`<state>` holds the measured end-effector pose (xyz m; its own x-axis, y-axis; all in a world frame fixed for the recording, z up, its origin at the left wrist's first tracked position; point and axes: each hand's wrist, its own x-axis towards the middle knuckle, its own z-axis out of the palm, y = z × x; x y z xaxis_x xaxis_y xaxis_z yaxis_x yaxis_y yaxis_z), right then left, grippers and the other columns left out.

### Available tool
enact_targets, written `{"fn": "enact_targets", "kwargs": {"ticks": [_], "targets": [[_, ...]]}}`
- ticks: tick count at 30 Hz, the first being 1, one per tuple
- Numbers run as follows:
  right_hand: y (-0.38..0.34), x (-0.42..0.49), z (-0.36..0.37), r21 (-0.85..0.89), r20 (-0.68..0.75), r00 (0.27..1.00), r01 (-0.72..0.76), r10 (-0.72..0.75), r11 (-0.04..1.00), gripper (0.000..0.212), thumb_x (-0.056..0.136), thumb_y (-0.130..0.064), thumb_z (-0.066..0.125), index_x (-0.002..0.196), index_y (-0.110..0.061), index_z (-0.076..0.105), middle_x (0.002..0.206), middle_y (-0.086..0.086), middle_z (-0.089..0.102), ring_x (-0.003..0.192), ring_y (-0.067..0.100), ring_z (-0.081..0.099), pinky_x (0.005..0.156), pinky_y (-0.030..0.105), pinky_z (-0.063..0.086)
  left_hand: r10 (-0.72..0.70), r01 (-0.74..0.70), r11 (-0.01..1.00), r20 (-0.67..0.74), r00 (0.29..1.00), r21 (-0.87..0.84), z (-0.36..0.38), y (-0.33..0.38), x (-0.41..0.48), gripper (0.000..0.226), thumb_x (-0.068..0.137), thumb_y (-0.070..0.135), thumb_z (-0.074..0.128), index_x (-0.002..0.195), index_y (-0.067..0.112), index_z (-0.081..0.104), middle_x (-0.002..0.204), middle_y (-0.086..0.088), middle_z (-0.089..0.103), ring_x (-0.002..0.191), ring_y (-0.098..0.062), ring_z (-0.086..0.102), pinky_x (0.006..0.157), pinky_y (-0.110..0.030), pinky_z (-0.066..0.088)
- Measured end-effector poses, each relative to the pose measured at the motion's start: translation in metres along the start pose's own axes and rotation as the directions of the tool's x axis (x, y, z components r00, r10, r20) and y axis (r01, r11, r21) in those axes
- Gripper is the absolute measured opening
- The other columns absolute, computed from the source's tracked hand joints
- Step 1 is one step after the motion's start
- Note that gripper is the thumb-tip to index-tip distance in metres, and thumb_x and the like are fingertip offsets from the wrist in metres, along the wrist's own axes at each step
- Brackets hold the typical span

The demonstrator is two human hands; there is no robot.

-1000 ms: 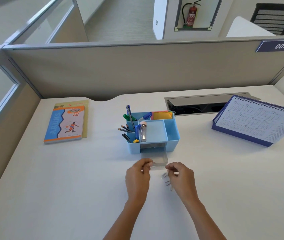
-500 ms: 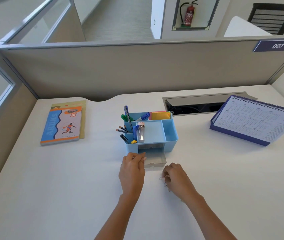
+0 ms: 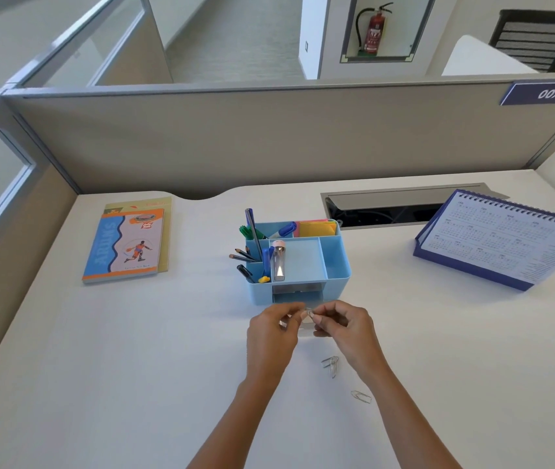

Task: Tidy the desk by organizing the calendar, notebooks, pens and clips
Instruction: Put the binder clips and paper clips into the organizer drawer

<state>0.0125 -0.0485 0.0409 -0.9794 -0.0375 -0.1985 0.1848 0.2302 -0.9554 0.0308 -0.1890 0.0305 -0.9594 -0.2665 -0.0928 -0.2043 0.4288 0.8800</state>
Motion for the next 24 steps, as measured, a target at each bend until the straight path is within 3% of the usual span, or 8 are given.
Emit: {"fn": "enact_targets", "kwargs": {"ticks": [4, 7, 9, 12, 13, 15, 21, 24], "targets": [[0.001, 0.001, 0.0, -0.002, 0.017, 1.0, -0.009, 0.009, 1.0, 0.008, 0.084, -0.007, 0.068, 0.088, -0.01, 0.074, 0.082, 0.006, 0.072, 0.074, 0.018, 0.07, 0.069, 0.023, 0.059, 0.011, -0.01, 0.999, 0.028, 1.0, -0.038, 0.0, 0.0, 0.003, 0.013, 0.085, 0.026, 0.07, 0.096, 0.023, 0.076, 0.092, 0.009, 0.073, 0.082, -0.009, 0.064, 0.071, -0.012, 0.051], [0.005, -0.002, 0.001, -0.037, -0.042, 0.999, 0.007, -0.008, 0.999, 0.009, 0.084, -0.005, 0.067, 0.089, -0.012, 0.072, 0.083, 0.003, 0.071, 0.076, 0.019, 0.069, 0.069, 0.024, 0.059, -0.021, 0.019, 0.999, -0.047, 0.999, -0.039, 0.001, -0.003, 0.004, 0.012, 0.086, 0.027, 0.069, 0.096, 0.023, 0.075, 0.093, 0.008, 0.073, 0.081, -0.01, 0.063, 0.075, -0.023, 0.055], [0.011, -0.007, -0.003, -0.214, -0.073, 0.996, 0.033, -0.05, 0.976, 0.012, 0.084, -0.005, 0.066, 0.085, -0.016, 0.071, 0.084, -0.002, 0.068, 0.076, 0.015, 0.066, 0.069, 0.022, 0.058, -0.001, 0.006, 0.999, -0.125, 0.992, 0.039, 0.0, -0.007, 0.007, 0.013, 0.088, 0.032, 0.066, 0.097, 0.027, 0.073, 0.092, 0.009, 0.071, 0.08, -0.01, 0.061, 0.073, -0.028, 0.056], [0.028, -0.016, -0.011, -0.684, 0.149, 0.988, 0.131, -0.039, 0.717, 0.019, 0.087, -0.011, 0.058, 0.097, -0.022, 0.069, 0.101, -0.004, 0.061, 0.094, 0.012, 0.057, 0.077, 0.024, 0.049, 0.007, 0.022, 0.986, -0.172, 0.985, 0.165, -0.004, -0.01, 0.01, 0.016, 0.091, 0.034, 0.062, 0.101, 0.028, 0.072, 0.098, 0.007, 0.068, 0.086, -0.01, 0.058, 0.076, -0.029, 0.053], [0.034, -0.02, -0.013, -0.769, 0.208, 0.978, 0.162, 0.003, 0.619, 0.025, 0.088, -0.013, 0.054, 0.107, -0.023, 0.067, 0.109, -0.004, 0.056, 0.105, 0.012, 0.05, 0.079, 0.023, 0.047, 0.015, 0.02, 0.98, -0.169, 0.985, 0.2, -0.004, -0.011, 0.011, 0.017, 0.092, 0.032, 0.061, 0.103, 0.027, 0.073, 0.101, 0.005, 0.069, 0.089, -0.011, 0.057, 0.079, -0.031, 0.052], [0.044, -0.026, -0.014, -0.818, 0.242, 0.97, 0.184, 0.035, 0.545, 0.031, 0.088, -0.014, 0.051, 0.115, -0.026, 0.061, 0.115, -0.005, 0.048, 0.116, 0.012, 0.04, 0.078, 0.023, 0.047, 0.052, -0.009, 0.964, -0.155, 0.986, 0.267, -0.005, -0.011, 0.013, 0.02, 0.093, 0.027, 0.059, 0.107, 0.024, 0.073, 0.104, 0.003, 0.07, 0.094, -0.016, 0.057, 0.085, -0.036, 0.05], [0.051, -0.027, -0.014, -0.793, 0.228, 0.974, 0.177, 0.014, 0.583, 0.016, 0.087, -0.012, 0.053, 0.095, -0.02, 0.065, 0.104, -0.006, 0.049, 0.106, 0.011, 0.042, 0.077, 0.027, 0.05, 0.056, -0.014, 0.964, -0.148, 0.987, 0.266, -0.004, -0.017, 0.009, 0.023, 0.093, 0.021, 0.059, 0.113, 0.02, 0.07, 0.111, -0.001, 0.068, 0.101, -0.018, 0.056, 0.087, -0.031, 0.048], [0.048, -0.021, -0.013, -0.72, 0.214, 0.975, 0.116, 0.059, 0.684, 0.016, 0.082, -0.007, 0.056, 0.081, -0.022, 0.062, 0.096, -0.007, 0.054, 0.097, 0.01, 0.046, 0.078, 0.024, 0.047, 0.111, -0.076, 0.972, -0.149, 0.983, 0.224, -0.003, -0.02, 0.0, 0.021, 0.091, 0.019, 0.061, 0.109, 0.021, 0.072, 0.109, 0.002, 0.068, 0.1, -0.013, 0.057, 0.083, -0.018, 0.044]]}}
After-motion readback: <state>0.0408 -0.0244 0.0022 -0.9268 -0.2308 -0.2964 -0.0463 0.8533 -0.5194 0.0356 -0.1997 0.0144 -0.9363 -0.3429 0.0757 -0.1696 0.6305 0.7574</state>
